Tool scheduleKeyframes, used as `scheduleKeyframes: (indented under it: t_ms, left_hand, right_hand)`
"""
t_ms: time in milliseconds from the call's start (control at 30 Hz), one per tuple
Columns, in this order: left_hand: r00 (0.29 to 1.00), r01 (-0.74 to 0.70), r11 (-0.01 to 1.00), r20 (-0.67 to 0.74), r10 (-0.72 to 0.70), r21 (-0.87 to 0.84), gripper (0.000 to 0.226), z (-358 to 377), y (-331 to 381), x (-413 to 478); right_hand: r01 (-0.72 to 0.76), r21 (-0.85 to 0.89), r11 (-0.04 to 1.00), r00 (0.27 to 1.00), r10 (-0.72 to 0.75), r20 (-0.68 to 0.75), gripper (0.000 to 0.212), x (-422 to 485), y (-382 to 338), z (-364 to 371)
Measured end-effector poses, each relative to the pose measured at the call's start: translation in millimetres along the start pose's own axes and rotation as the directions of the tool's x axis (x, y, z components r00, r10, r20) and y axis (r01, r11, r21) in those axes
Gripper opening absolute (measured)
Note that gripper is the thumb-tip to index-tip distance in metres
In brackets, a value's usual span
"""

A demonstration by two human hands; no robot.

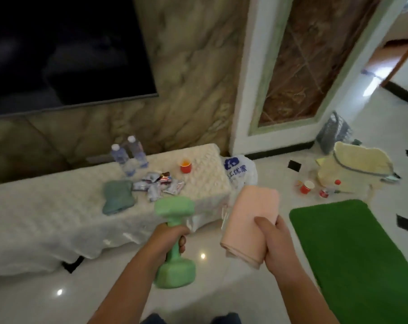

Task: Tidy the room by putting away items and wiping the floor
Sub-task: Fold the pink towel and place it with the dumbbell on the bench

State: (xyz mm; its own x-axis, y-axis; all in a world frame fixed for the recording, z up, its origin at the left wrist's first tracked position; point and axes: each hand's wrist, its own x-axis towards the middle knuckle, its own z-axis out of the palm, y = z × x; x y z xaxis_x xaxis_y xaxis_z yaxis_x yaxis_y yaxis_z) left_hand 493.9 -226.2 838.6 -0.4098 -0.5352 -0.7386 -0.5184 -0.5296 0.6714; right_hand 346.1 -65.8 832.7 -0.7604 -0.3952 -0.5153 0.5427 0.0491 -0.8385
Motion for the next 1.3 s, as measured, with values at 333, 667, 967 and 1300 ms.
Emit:
scheduleKeyframes:
  t_ms: [333,667,967,1300]
  left_hand:
    - [0.933,-0.009,0.899,-0.327,-0.15,-0.437,0.017,-305.9,-92.9,-56.6]
    - [0.839,-0.068,0.757,-0.448,-0.31,-0.65,0.014,-532.9,-161.0,-66.7]
    - [0.832,-0.061,0.72,-0.434,-0.346,-0.691,0.015,-695.7,-94.1,21.1]
    - [0.801,-0.008,0.763,-0.462,-0.382,-0.646,0.013,-880.6,-43.6,98.0]
  right_hand:
    - [-0.148,-0.368,0.918,0.892,0.285,0.35,0.024,-87.2,131.1,305.1]
    - [-0.027,-0.589,0.808,0.756,0.402,0.516,0.03,-153.7,231.3,533.7]
    - [-0.022,-0.617,0.787,0.782,0.398,0.479,0.04,-95.1,281.7,732.3]
    - [-0.048,-0.645,0.763,0.767,0.441,0.465,0.045,-80.1,335.2,931.6]
